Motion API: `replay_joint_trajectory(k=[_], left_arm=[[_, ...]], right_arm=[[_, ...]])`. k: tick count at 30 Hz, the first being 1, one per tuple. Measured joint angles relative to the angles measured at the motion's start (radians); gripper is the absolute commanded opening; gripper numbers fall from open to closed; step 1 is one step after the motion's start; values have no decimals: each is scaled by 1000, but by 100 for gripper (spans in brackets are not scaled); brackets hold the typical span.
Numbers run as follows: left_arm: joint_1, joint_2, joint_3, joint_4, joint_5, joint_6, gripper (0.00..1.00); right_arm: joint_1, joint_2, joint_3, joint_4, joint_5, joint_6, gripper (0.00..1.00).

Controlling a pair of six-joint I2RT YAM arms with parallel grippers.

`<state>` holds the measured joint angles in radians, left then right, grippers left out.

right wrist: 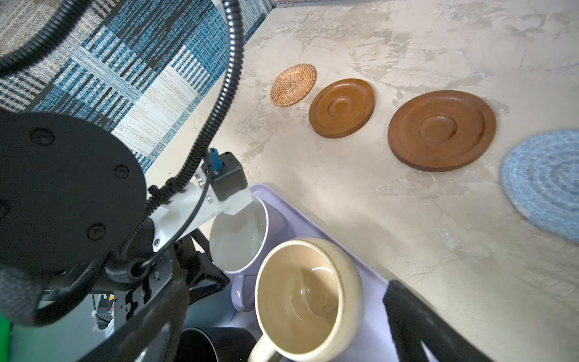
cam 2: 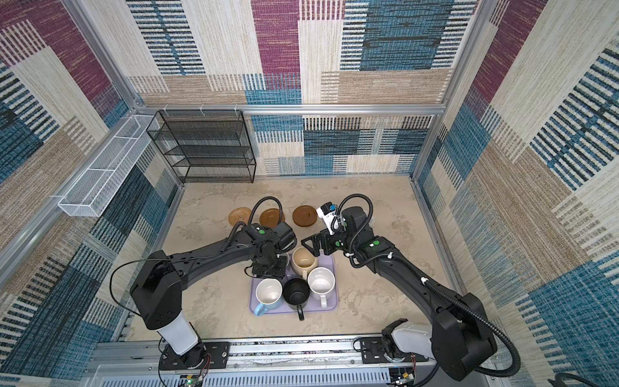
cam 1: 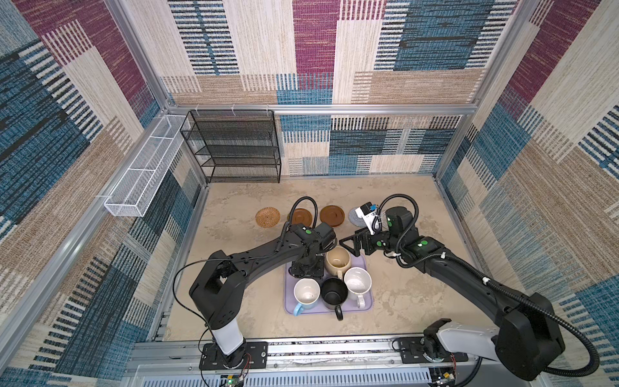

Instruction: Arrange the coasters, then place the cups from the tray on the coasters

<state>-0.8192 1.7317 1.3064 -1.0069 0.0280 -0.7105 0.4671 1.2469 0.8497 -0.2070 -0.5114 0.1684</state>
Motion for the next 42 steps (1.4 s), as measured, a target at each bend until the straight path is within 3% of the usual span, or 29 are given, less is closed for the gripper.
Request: replay_joint_trajectory(k=[8,18,20,24,31,42], left_arm=[[0,3,1,0,-7,6,19],[0,-4,19,-6,-23,14,19],[0,-14,34,-8,-24,16,21],[0,-44,58,-16,-25,23,36],[-2,-64,74,-23,0,-5,51],[-16,-24,81,1,58,-68,55]], right_arm=[[0,0,0,0,19,0,100],[0,0,0,0,25,0,100],[0,0,0,0,28,0,100],[0,0,0,0,45,0,100],[0,7,0,0,51,-1,100],[0,15,0,0,66,-5,100]])
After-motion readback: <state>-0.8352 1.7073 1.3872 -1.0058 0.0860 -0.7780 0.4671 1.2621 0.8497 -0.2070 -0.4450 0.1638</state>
